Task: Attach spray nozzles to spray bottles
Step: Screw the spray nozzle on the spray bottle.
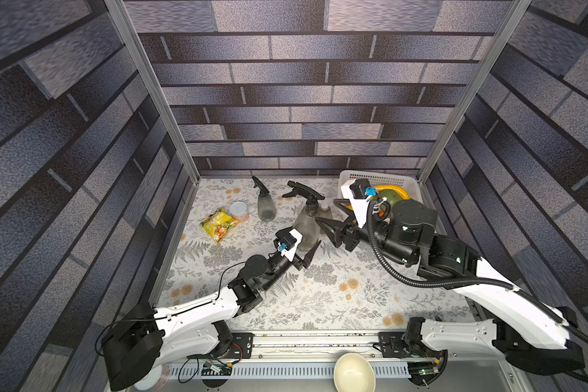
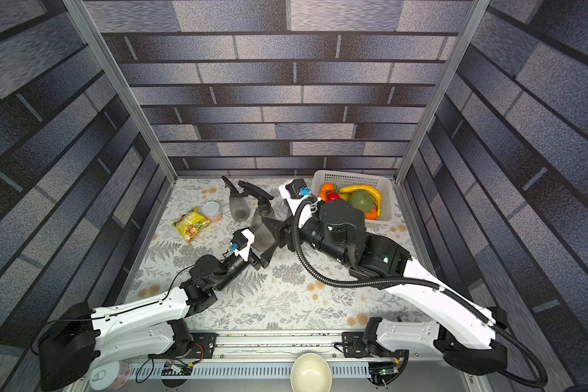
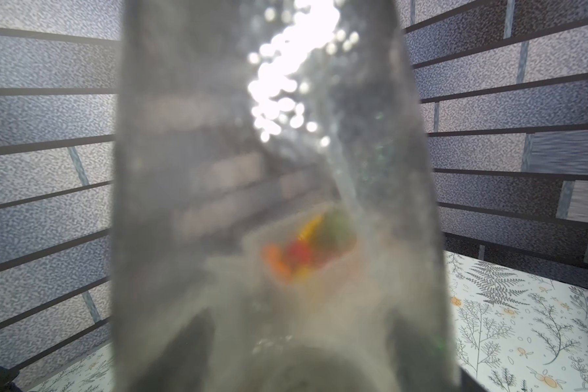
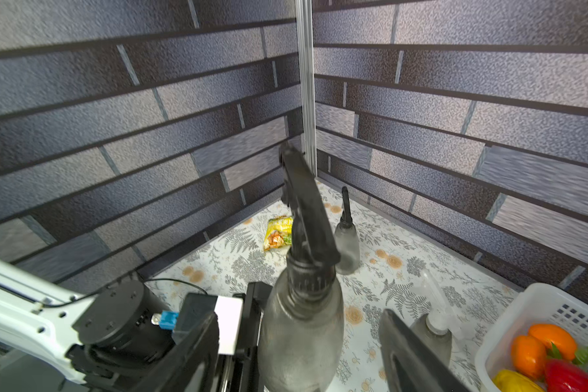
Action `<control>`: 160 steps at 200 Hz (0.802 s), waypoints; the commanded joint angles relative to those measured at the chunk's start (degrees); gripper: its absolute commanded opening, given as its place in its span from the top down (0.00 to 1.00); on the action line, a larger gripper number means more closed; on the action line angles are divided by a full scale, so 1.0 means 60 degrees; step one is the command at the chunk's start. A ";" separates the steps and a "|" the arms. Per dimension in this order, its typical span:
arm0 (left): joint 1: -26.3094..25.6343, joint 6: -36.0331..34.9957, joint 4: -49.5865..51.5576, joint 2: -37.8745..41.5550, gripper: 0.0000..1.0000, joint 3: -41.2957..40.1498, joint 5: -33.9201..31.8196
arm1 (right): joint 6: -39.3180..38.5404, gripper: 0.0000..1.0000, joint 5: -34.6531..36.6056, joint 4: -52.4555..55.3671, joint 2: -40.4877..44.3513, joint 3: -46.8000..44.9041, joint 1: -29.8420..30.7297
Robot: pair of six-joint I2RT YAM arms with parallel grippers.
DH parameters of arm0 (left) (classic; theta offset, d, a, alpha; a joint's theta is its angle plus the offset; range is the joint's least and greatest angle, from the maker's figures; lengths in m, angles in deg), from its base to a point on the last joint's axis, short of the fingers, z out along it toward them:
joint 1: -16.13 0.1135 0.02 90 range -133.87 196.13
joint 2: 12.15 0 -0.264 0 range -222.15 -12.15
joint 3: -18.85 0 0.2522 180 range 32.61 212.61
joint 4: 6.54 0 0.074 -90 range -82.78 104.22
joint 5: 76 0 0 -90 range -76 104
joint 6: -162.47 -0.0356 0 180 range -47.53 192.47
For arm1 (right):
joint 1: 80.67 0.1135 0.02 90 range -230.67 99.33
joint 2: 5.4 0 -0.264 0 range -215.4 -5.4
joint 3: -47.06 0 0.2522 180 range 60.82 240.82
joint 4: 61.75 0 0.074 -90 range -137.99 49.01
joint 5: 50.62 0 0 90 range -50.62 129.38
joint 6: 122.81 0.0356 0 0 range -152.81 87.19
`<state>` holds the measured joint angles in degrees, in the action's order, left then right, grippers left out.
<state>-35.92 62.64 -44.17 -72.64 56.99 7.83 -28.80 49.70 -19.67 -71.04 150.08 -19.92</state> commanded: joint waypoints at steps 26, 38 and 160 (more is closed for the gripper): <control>0.0047 0.0207 0.0180 0.0405 0.20 0.0039 0.0278 | -0.0090 0.22 -0.1642 0.1886 -0.1564 0.2505 -0.0666; 0.0047 0.0211 0.0240 0.0457 0.20 0.0042 0.0280 | -0.0090 0.22 -0.1842 0.1989 -0.1938 0.2958 -0.0735; 0.0091 0.0253 0.0350 0.0767 0.20 -0.0099 0.0238 | 0.0045 0.75 -0.1851 0.1331 -0.2717 0.2965 -0.0823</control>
<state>-35.88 62.64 -40.74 -69.30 56.64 8.94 -29.48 39.26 -8.79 -89.56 170.43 -24.36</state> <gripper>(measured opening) 0.822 0.281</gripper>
